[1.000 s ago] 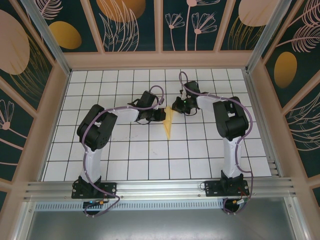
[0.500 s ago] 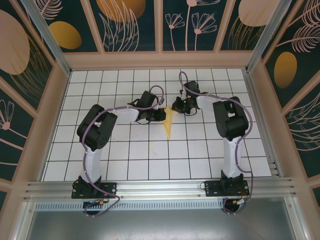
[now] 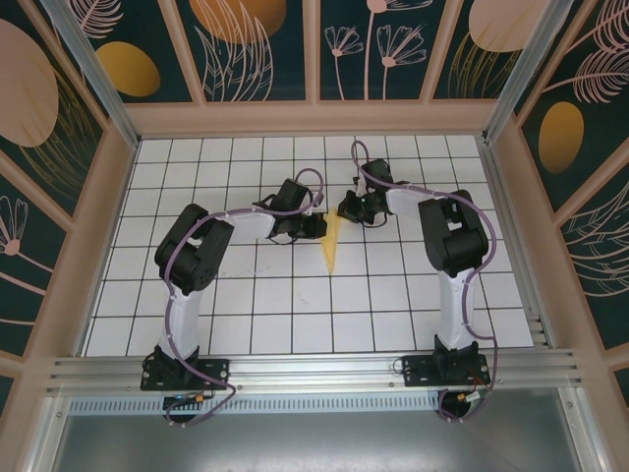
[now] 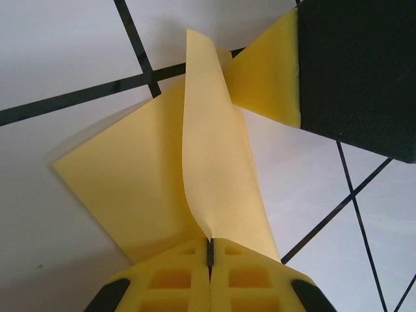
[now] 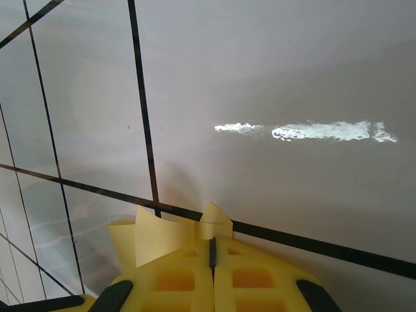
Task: Fold a paper plane with a square sheet of paper (fold left side to right side)
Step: Fold the wing for the fifth time at the center of the table.
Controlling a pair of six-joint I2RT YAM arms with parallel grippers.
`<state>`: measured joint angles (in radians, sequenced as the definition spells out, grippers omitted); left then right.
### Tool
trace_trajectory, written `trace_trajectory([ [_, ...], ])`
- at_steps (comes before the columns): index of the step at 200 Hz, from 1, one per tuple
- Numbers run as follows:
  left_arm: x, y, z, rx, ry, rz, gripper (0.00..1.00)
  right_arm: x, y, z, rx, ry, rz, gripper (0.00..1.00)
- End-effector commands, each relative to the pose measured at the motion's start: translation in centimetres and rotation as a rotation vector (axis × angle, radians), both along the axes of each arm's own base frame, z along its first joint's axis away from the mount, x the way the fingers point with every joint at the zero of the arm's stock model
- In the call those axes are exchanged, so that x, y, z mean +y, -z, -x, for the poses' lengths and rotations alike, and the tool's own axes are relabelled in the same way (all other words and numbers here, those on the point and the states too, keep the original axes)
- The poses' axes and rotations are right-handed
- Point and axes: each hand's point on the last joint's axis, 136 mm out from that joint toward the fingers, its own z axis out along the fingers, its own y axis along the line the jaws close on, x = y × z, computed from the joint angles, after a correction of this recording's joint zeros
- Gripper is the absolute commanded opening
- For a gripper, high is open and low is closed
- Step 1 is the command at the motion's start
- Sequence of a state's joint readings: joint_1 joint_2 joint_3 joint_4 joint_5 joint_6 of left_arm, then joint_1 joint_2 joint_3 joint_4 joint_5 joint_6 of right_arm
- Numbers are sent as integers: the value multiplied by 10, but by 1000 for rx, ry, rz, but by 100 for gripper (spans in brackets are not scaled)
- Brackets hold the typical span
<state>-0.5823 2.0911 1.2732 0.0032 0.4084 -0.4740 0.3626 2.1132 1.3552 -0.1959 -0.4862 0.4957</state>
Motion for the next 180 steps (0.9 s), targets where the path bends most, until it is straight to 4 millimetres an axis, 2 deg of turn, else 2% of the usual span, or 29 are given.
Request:
trace_trajectory([
  [1, -1, 4, -8, -8, 3, -2, 8, 0, 31, 24, 103, -31, 68, 8],
  [61, 2, 16, -6, 8, -5, -27, 8, 2, 21, 19, 77, -36, 56, 9],
  [87, 5, 25, -4, 21, -10, -43, 7, 0, -2, 9, 20, -25, 35, 11],
  [130, 8, 34, -2, 35, -15, -59, 7, -13, -55, -4, -92, 8, 0, 21],
  [154, 9, 37, -2, 37, -19, -64, 7, -18, -75, 14, -113, 4, -32, 26],
  [180, 10, 38, -3, 36, -23, -71, 7, -7, -78, 61, -63, -42, -140, 22],
])
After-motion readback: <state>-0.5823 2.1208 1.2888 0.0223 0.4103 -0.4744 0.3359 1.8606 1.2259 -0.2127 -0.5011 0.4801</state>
